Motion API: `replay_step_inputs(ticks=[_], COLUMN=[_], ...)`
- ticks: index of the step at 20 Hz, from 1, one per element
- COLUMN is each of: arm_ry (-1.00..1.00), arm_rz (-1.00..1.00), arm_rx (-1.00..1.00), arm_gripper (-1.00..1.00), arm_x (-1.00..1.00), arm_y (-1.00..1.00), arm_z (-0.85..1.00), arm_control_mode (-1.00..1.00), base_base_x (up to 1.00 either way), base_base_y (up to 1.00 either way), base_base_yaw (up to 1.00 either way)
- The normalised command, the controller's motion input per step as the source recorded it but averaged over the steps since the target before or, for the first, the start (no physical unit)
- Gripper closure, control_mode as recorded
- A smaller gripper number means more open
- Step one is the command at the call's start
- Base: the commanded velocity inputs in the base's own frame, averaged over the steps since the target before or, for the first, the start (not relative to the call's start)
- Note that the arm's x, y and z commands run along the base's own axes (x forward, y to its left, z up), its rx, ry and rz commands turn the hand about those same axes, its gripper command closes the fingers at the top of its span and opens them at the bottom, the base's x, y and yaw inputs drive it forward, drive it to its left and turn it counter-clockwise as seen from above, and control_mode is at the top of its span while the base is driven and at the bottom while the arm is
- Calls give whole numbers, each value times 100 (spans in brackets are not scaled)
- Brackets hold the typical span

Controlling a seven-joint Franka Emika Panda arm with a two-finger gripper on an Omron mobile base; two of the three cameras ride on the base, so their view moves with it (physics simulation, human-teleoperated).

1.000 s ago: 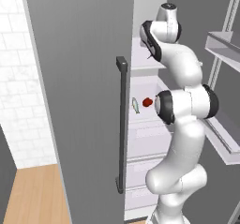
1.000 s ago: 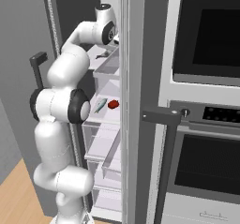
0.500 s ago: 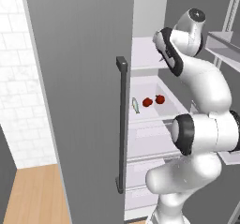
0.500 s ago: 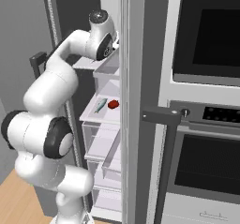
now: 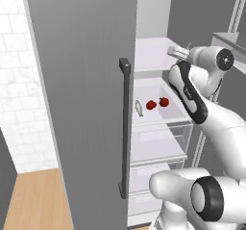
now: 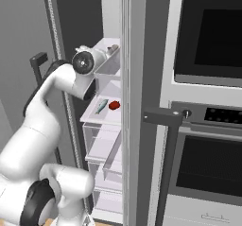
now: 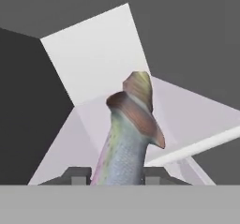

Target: Place one bell pepper and one fish in each tupperware on the nearby counter, to pack two identical lunches.

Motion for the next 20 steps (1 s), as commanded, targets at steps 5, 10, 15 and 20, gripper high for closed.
replay_step_inputs(ticks=[5, 10, 15, 20], arm_ry=[7, 33, 70, 53], arm_rz=[2, 7, 7, 5], arm_rx=[0, -1, -11, -27], arm_gripper=[100, 100, 100, 100], arm_x=[-100, -100, -99, -25], arm_y=[26, 30, 12, 12], arm_z=[20, 38, -38, -97], arm_control_mode=[-100, -100, -100, -100], base_base_x=[0, 0, 0, 0], base_base_y=[0, 0, 0, 0], base_base_yaw=[0, 0, 0, 0])
